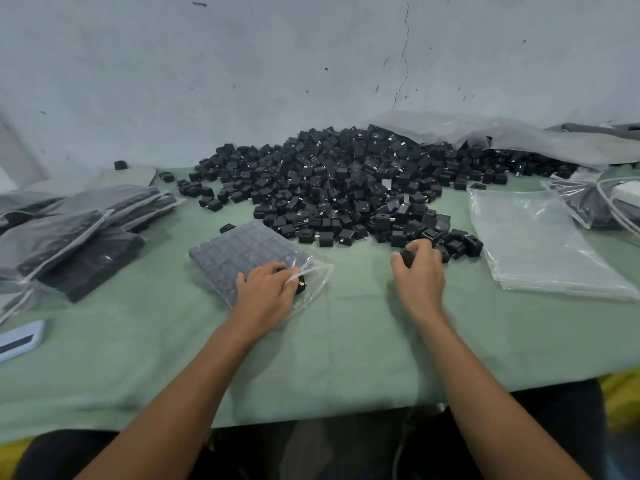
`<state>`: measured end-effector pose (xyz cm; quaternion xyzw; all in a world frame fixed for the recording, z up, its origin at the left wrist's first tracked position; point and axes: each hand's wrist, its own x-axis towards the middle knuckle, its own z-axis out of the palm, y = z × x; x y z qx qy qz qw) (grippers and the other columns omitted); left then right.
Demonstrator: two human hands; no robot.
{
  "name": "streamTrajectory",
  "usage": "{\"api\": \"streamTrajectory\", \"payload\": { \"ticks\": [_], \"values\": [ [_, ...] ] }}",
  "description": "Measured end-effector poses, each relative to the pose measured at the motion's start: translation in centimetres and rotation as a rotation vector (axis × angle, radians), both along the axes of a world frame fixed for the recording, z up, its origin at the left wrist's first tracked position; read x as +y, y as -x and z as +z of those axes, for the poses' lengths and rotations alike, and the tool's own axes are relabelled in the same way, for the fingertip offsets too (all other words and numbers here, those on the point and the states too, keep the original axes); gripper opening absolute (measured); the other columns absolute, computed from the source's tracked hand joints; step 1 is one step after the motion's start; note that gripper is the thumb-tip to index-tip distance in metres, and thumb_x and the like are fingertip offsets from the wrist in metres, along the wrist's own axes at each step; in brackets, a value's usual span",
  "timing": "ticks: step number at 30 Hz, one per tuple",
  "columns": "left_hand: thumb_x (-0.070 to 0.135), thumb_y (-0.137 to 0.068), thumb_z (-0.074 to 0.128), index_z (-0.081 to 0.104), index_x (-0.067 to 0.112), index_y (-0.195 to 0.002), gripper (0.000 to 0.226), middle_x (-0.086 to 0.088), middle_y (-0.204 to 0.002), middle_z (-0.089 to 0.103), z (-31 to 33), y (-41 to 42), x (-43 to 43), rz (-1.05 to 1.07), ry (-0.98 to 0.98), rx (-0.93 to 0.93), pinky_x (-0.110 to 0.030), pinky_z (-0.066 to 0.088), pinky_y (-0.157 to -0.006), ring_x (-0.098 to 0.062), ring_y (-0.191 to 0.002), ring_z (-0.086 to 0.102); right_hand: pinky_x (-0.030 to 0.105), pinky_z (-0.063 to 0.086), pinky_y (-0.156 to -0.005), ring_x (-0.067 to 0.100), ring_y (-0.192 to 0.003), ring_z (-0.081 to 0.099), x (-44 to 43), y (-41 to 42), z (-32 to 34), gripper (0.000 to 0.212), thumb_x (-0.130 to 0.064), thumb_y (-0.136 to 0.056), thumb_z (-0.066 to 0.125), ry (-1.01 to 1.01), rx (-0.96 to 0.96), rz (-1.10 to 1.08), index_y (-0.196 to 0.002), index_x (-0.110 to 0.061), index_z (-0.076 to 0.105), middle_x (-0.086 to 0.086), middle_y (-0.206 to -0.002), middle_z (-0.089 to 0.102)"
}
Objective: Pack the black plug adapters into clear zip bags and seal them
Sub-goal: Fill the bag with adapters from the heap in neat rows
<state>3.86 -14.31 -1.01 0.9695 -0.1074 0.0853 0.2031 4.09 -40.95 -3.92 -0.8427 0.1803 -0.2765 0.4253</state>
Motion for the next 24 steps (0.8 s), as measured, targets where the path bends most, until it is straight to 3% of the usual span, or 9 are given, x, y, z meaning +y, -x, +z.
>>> {"api": "streamTrajectory", "payload": {
  "ticks": [3,5,8,11,14,17,21,24],
  "values": [
    [0.037,-0.103,0.040,0.062,0.035,-0.130,0.035,0.006,-0.137,0.052,0.3,0.0,-0.2,0.017,-0.029,0.029,-0.057,0.019,-0.114,-0.024,-0.130,0.041,0.031,0.040,-0.081,0.015,-0.095,0.054,2.5,0.5,0.8,0.028,-0.038,-0.098,0.046,-0.075,-0.057,0.168,-0.125,-0.032,0.051,-0.007,-0.105,0.055],
    [0.040,-0.102,0.039,0.062,0.033,-0.125,0.033,0.005,-0.129,0.055,0.6,0.0,-0.6,0.032,-0.076,0.034,-0.055,0.025,-0.110,-0.025,-0.125,0.045,0.031,0.050,-0.077,0.011,-0.089,0.058,4.6,0.6,1.1,0.023,-0.039,-0.097,0.043,-0.162,-0.050,0.276,-0.106,-0.030,0.062,-0.012,-0.090,0.062],
    [0.044,-0.102,0.035,0.060,0.029,-0.109,0.030,0.002,-0.112,0.052,1.5,-0.3,-1.3,0.067,-0.130,0.073,-0.057,0.035,-0.103,-0.028,-0.114,0.048,0.038,0.058,-0.073,0.006,-0.074,0.063,7.7,0.9,1.0,0.026,-0.043,-0.088,0.050,-0.350,-0.013,0.376,-0.087,-0.025,0.070,-0.008,-0.077,0.068],
    [0.050,-0.102,0.032,0.056,0.029,-0.092,0.033,0.004,-0.097,0.043,2.6,-1.0,-1.7,0.091,-0.130,0.125,-0.061,0.040,-0.098,-0.028,-0.108,0.048,0.027,0.053,-0.069,-0.001,-0.072,0.063,9.3,1.0,0.2,0.017,-0.038,-0.087,0.058,-0.372,-0.053,0.448,-0.080,-0.029,0.071,-0.013,-0.077,0.071],
    [0.052,-0.102,0.033,0.050,0.031,-0.080,0.034,0.003,-0.094,0.045,3.1,-1.6,-1.9,0.083,-0.122,0.135,-0.059,0.043,-0.094,-0.028,-0.100,0.049,0.028,0.056,-0.077,0.003,-0.080,0.069,9.2,1.0,-0.1,0.010,-0.033,-0.088,0.065,-0.373,-0.098,0.526,-0.084,-0.028,0.073,-0.013,-0.082,0.074],
    [0.048,-0.103,0.034,0.052,0.028,-0.083,0.033,-0.003,-0.099,0.052,3.1,-2.0,-2.0,0.070,-0.143,0.128,-0.052,0.045,-0.092,-0.029,-0.097,0.048,0.035,0.058,-0.079,0.006,-0.081,0.069,9.3,1.2,-0.2,0.006,-0.032,-0.086,0.070,-0.360,-0.101,0.527,-0.090,-0.028,0.069,-0.011,-0.086,0.073],
    [0.044,-0.103,0.034,0.055,0.023,-0.088,0.033,-0.001,-0.095,0.045,2.9,-1.8,-2.0,0.073,-0.147,0.121,-0.053,0.043,-0.095,-0.029,-0.098,0.046,0.037,0.055,-0.084,0.011,-0.086,0.065,9.9,1.3,-0.1,0.030,-0.027,-0.084,0.066,-0.229,-0.096,0.482,-0.114,-0.029,0.064,-0.009,-0.094,0.060],
    [0.044,-0.104,0.033,0.059,0.022,-0.096,0.035,0.000,-0.095,0.045,2.7,-1.5,-2.0,0.075,-0.143,0.108,-0.055,0.042,-0.097,-0.028,-0.101,0.046,0.032,0.054,-0.089,0.002,-0.090,0.060,10.0,1.5,0.0,0.030,-0.033,-0.085,0.058,-0.191,-0.117,0.474,-0.113,-0.032,0.068,-0.011,-0.099,0.053]
  ]
}}
